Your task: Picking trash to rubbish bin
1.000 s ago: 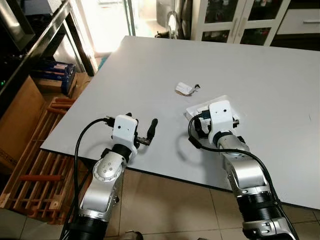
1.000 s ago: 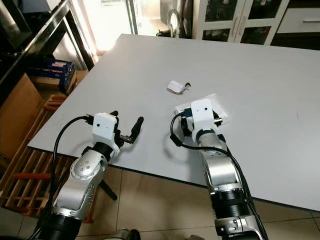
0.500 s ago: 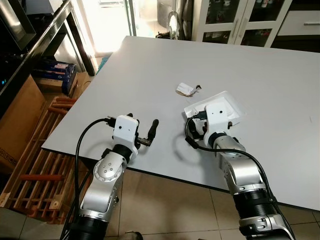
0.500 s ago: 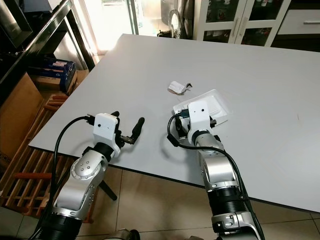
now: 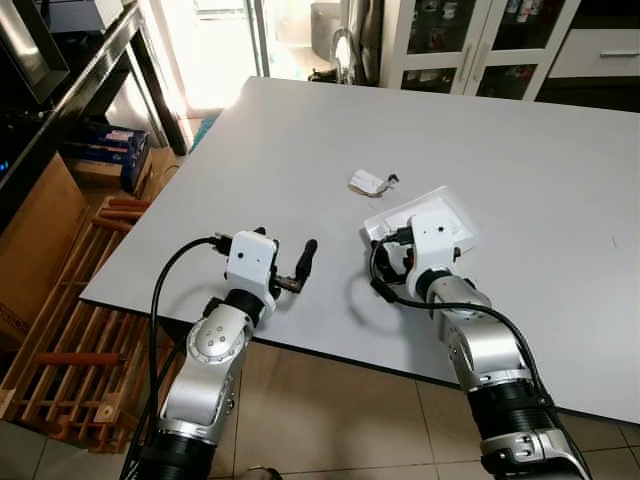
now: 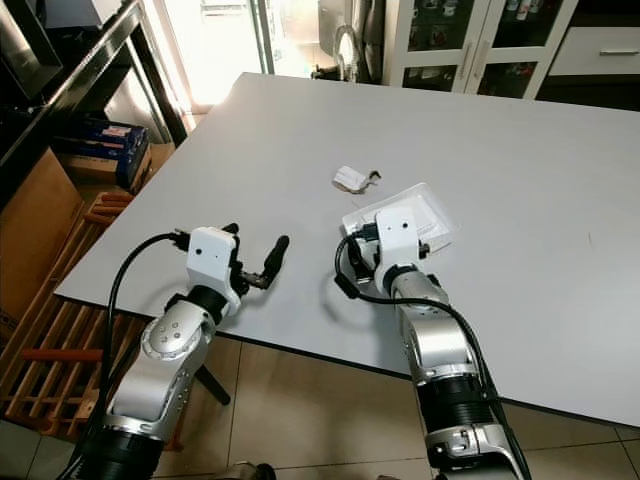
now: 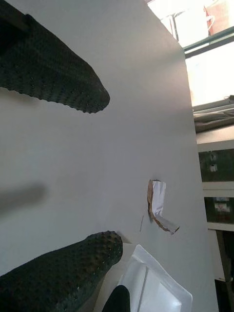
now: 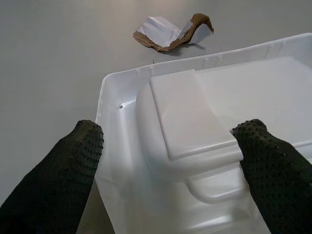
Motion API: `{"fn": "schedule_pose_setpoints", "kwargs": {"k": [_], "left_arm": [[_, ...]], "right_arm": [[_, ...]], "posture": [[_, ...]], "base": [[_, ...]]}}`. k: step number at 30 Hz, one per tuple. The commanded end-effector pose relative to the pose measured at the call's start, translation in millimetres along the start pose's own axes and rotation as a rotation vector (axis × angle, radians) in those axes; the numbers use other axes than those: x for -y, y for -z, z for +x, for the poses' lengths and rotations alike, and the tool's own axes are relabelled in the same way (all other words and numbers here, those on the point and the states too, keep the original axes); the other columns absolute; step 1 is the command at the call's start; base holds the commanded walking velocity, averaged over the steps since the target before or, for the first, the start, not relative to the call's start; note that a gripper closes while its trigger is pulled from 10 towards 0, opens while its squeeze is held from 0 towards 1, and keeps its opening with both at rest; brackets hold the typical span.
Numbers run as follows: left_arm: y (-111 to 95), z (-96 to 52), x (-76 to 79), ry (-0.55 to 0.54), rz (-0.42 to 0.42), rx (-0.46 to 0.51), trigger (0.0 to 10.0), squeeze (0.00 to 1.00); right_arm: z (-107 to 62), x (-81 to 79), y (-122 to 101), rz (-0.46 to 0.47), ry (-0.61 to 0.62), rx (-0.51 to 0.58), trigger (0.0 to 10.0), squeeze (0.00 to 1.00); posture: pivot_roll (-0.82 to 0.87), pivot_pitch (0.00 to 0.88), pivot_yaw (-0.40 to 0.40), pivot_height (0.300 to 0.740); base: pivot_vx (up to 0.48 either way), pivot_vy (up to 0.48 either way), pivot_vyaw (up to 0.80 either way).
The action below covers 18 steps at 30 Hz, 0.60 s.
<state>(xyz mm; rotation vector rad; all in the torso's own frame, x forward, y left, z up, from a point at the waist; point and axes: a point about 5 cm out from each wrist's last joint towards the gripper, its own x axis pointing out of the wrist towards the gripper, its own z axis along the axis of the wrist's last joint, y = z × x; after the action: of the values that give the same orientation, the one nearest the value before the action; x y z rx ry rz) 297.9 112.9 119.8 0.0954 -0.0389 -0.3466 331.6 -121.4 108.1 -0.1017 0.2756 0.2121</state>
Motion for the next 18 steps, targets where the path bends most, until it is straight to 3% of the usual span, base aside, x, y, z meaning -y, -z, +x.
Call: {"fn": "schedule_pose_setpoints", "kwargs": {"k": [1, 8, 13, 18], "left_arm": [[1, -1.4, 0.9, 0.007, 0.006, -0.014, 10.0, 0.00], [1, -0.7, 0.3, 0.004, 0.012, -0.016, 10.0, 0.00], [1, -0.9, -0.1, 0.002, 0.014, -0.016, 10.0, 0.00], [1, 0.6, 0.1, 0.004, 0.013, -0.015, 10.0, 0.00]], "right_arm": [[-9.5, -7.8, 67, 0.050, -0.049, -0.278, 10.0, 0.00], [-14.6, -7.4, 72, -0.021, -0.076, -0.279, 10.0, 0.00], [-30.2, 9.9, 68, -0.127, -0.060, -0.248, 10.0, 0.00], [-43.1, 21.6, 59, -0.160, -0.028, -0.212, 10.0, 0.00]], "posture": [[0.00, 0.121, 0.068, 0.740], [0.00, 0.120, 0.068, 0.740], [0.00, 0.120, 0.068, 0.740], [-0.01, 0.118, 0.073, 0.740]], "base": [[0.000, 0.000, 0.00], [0.000, 0.000, 0.00], [0.000, 0.000, 0.00], [0.000, 0.000, 0.00]]}}
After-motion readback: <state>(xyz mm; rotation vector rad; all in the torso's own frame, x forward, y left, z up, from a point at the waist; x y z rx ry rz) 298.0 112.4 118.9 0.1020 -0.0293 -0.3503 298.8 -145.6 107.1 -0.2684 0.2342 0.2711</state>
